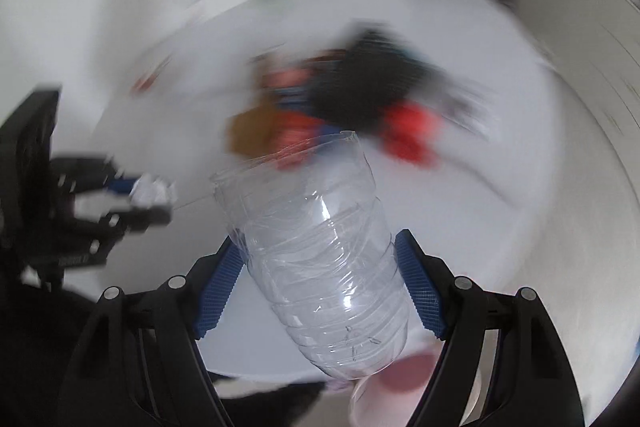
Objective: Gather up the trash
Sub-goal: 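Drop the crumpled paper into the white bin with the left tool while the right tool carries the bottle over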
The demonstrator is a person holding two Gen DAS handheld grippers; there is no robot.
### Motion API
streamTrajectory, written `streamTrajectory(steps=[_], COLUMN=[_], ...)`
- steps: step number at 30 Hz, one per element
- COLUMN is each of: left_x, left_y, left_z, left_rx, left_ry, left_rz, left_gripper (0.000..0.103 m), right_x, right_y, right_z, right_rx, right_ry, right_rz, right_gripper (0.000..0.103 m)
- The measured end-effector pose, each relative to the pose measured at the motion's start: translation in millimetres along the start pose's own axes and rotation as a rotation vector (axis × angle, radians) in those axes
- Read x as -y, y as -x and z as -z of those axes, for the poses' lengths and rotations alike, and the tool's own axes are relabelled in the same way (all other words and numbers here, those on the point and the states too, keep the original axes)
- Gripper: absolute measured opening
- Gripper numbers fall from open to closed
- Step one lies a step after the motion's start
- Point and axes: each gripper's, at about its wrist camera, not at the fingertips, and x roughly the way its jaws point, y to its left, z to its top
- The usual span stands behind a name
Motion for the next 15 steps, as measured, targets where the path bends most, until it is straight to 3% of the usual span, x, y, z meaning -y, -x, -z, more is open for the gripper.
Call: streamTrajectory(steps=[5,9,13,15], left_x=[102,184,239,259], left_y=[-35,-81,-128,-149], left_z=[-23,-22,-6,3], left_rx=[-0.034,-0.143,-0.262,-0.303], left_ry=[-0.234,-0.357,-0.417,-0.435], left_rz=[0.186,0.336,0.38,0.369], left_gripper=[0.03,0.03,0.031,0.035], right_x=[79,111,127,132], right_y=[63,85,94,76], right_z=[111,183,234,238], right_rx=[0.04,0.031,0.043,0.045], right_ry=[-0.361,-0.529,-0.658,-0.697], right_rz=[0.224,0.334,0.351,0.342], right_gripper=[0.077,0.077,0.078,0.078])
